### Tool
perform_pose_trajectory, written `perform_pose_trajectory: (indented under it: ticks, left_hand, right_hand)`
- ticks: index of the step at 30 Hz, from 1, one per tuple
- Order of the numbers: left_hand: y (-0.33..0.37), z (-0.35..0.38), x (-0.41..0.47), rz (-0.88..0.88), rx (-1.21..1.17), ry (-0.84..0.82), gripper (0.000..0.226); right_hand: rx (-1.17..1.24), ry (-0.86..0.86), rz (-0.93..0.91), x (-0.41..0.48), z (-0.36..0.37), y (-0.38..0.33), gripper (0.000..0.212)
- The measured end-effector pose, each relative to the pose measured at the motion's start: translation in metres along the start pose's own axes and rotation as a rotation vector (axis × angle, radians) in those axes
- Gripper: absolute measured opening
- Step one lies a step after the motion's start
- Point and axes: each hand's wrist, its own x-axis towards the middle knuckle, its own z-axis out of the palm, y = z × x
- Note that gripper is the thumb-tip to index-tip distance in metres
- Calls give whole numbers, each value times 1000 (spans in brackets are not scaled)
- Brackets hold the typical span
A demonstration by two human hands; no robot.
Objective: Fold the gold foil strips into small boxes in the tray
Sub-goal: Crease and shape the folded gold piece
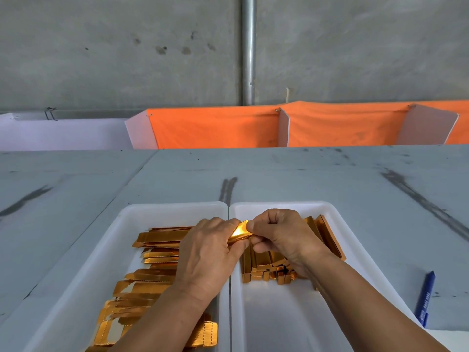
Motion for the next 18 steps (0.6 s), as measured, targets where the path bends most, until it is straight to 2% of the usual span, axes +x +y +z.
perform_pose_trajectory:
  ticks: [5, 8, 10, 13, 15, 17, 18]
  left_hand:
    - [-2, 0, 2, 38, 70, 75, 43]
    - [0, -5, 6, -50, 19, 123, 74]
    - [-2, -9, 9, -199, -139, 160, 95]
    - [-12, -13, 12, -392, -458, 208, 106]
    - [-16, -16, 12, -494, -774, 126, 93]
    - [-17, -16, 13, -480, -1071, -7, 57]
    - [-16, -17, 14, -456, -1163, -59, 46]
  right_hand:
    - [36, -28, -27, 0, 2, 0, 13]
    - [91, 0, -18, 1, -1, -1, 10]
    - [174, 40, 11, 3, -4, -2, 9]
    - [333, 42, 71, 6, -7, -2, 8]
    - [431, 15, 99, 6, -8, -3, 7]
    - [503, -19, 120, 6, -8, -4, 8]
    - [528, -40, 130, 6, -8, -4, 9]
